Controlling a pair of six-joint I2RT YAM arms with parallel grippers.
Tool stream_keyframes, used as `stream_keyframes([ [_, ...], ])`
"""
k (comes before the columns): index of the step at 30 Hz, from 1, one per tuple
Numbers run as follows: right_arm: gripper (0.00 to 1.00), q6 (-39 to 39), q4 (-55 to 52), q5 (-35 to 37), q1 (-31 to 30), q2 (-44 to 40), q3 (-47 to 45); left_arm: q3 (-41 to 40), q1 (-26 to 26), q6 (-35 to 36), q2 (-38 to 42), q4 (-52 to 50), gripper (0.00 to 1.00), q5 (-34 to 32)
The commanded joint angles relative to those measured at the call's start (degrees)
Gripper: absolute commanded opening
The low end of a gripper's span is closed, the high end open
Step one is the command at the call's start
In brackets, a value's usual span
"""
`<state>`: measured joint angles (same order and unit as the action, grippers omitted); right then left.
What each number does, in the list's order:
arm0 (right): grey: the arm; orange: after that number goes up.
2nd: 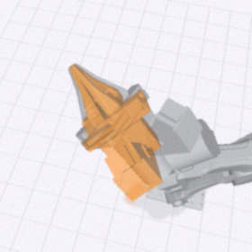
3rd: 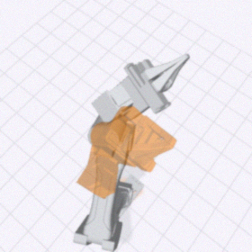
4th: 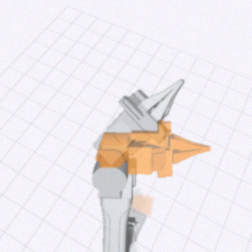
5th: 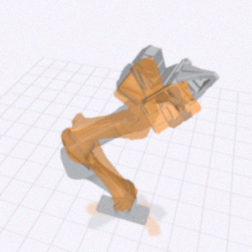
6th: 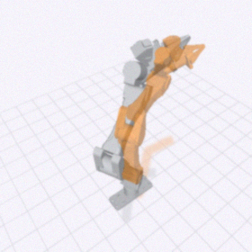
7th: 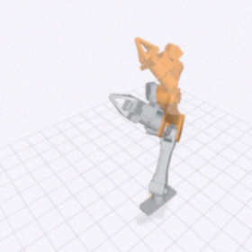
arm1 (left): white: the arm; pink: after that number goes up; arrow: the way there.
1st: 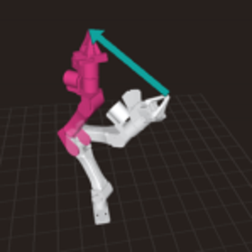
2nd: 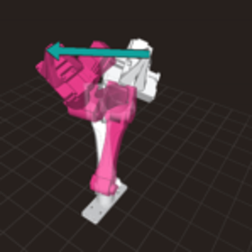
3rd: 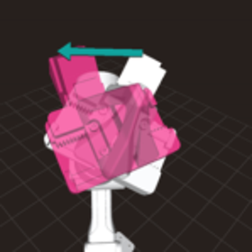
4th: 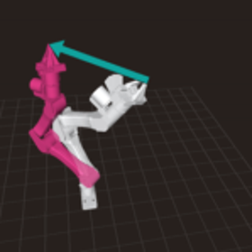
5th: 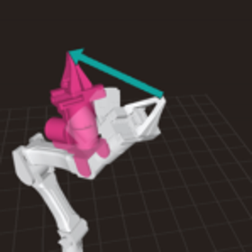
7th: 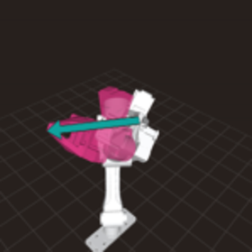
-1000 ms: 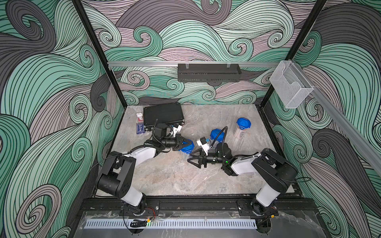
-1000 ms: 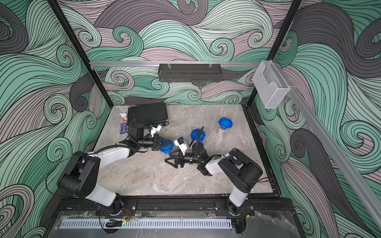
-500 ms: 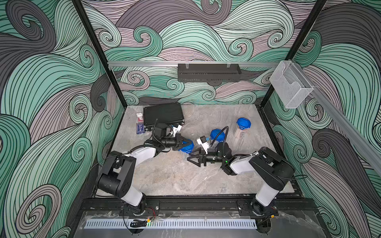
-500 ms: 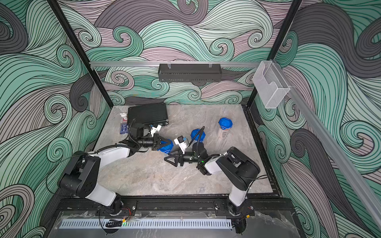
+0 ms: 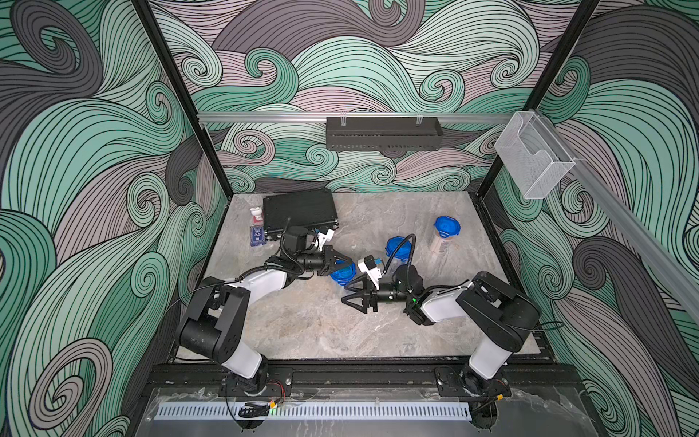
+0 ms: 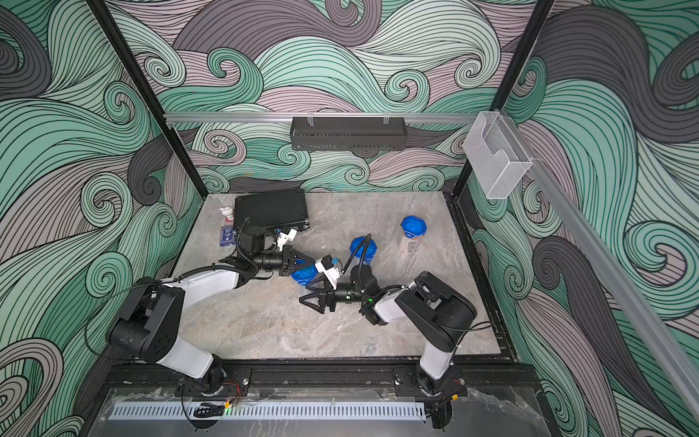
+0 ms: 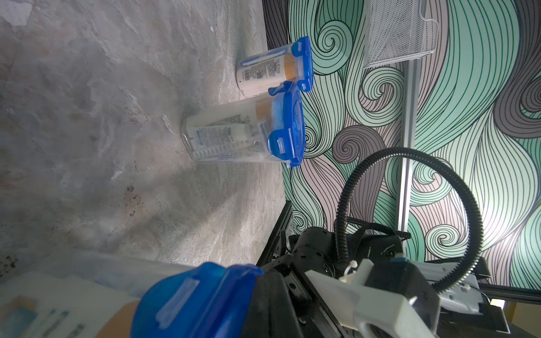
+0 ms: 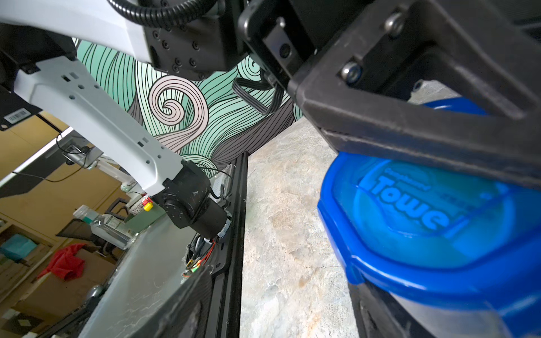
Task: Take out toiletry kits
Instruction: Unfasten the latch on the container.
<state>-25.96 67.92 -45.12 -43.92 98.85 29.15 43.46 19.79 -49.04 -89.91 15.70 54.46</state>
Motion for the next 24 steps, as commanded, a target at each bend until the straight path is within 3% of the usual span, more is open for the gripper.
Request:
stream_keyframes([
  [1,0.76,5.88,12.50,-4.21,-1.67,-5.36,0.70,-5.82,1.01,4.39,-6.16,-14.52,0.00,-12.07],
  [17,0.79,7.13,11.28,-9.69,-5.22,-3.58,2.91,-5.86,2.27,4.43,-5.17,-15.04,0.00,-13.35],
  [20,0.79,4.39,-1.32,-9.90,-4.11,-7.20,6.40,-4.82,2.32,4.78,-3.80,-16.60,0.00,-13.65],
  [24,0.81,10.25,-21.19,-7.01,-2.93,-17.36,8.72,-3.09,2.27,6.16,-0.34,-20.47,0.00,-15.06],
])
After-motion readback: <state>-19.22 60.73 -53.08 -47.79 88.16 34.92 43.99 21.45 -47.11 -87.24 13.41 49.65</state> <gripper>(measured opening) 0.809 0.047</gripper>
